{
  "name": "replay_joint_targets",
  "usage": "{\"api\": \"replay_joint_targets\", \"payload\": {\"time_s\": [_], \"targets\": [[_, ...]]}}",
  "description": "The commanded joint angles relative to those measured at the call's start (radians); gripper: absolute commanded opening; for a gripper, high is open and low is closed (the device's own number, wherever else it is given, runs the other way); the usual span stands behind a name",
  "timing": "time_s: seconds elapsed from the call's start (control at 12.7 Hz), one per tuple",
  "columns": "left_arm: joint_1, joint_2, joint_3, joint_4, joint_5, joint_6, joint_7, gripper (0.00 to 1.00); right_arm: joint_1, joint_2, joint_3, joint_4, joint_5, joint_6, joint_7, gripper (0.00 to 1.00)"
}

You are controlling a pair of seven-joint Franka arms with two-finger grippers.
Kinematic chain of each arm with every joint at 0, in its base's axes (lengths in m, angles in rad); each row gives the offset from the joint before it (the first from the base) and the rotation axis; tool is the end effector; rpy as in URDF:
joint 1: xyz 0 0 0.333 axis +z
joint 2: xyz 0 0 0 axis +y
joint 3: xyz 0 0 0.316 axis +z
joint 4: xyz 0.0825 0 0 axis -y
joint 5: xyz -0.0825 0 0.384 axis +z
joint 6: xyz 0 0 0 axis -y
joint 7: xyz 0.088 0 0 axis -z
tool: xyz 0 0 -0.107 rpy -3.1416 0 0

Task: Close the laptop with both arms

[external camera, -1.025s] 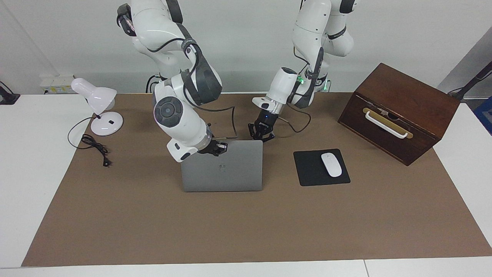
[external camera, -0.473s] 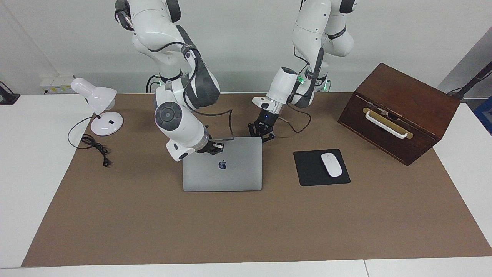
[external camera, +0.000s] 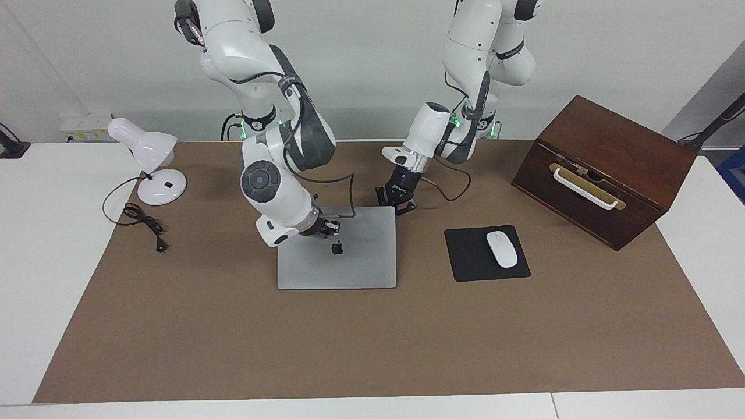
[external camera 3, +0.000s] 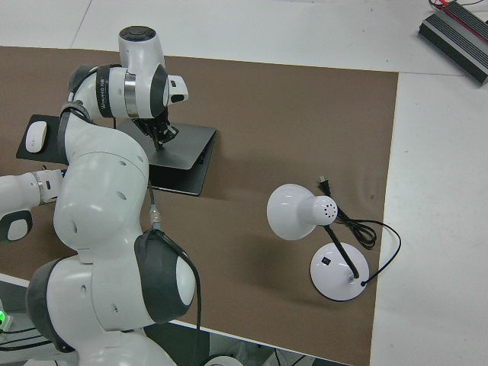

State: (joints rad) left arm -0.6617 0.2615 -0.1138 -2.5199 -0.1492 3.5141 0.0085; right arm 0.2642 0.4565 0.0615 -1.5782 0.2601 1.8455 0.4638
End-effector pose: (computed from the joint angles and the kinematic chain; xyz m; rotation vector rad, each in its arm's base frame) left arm 0.3765 -0.3440 0.2658 2.5669 -0.8069 0.9398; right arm 0.6216 0.2261 0.3640 -2.9156 0.3466 0.4110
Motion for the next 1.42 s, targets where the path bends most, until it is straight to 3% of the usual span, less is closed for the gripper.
{"api": "replay_joint_targets", "payload": {"time_s": [0.0, 1.34], "targets": [[0.019, 0.068, 0.02, -0.011, -0.015, -0.011, 0.059, 0.0, -0.006, -0.027, 0.006, -0.068, 0.008, 0.056, -0.017, 0.0], [0.019, 0.087, 0.04, 0.001, -0.015, -0.011, 0.097, 0.0, 0.013, -0.007, 0.006, -0.151, 0.007, 0.212, -0.017, 0.0]]}}
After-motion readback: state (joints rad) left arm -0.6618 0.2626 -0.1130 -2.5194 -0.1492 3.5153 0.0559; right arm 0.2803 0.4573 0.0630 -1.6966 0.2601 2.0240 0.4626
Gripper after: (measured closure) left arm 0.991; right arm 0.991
